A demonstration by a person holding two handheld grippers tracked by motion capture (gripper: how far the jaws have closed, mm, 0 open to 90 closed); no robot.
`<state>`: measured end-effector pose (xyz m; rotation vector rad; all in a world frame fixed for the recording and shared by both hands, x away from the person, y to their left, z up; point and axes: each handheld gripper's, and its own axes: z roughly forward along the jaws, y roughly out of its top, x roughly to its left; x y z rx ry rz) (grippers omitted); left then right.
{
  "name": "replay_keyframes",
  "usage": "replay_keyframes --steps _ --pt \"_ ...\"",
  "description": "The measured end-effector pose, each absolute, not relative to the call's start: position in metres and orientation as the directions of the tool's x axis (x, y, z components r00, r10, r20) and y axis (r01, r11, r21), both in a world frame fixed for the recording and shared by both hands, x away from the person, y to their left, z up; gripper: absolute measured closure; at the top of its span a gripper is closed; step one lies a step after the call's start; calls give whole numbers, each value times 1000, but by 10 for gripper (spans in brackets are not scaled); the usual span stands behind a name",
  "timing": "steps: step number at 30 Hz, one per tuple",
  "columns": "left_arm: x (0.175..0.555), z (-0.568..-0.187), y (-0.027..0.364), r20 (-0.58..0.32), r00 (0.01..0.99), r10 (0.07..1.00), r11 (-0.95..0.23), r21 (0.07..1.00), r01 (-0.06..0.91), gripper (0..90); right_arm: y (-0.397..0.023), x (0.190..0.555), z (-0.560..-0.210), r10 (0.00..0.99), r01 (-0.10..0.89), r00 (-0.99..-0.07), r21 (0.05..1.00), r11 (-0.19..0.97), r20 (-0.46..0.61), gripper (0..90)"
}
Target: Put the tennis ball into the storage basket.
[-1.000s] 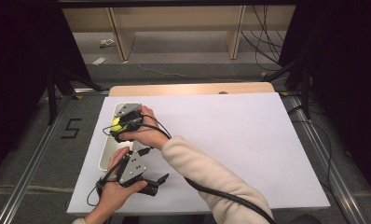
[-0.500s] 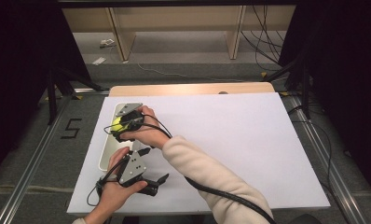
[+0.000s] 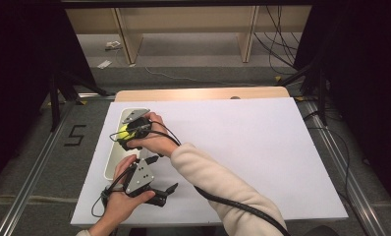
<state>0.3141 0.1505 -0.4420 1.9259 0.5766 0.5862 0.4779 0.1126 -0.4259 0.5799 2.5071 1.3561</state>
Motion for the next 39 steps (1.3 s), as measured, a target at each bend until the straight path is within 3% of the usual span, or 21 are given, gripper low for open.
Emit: replay_keyframes --steps 31,39 --pt "314 -442 150 148 770 620 -386 912 136 0 117 475 -434 435 239 -900 819 521 -15 250" --pt "314 -442 150 145 771 620 -385 913 137 0 118 475 -427 433 234 -901 839 491 -1 175"
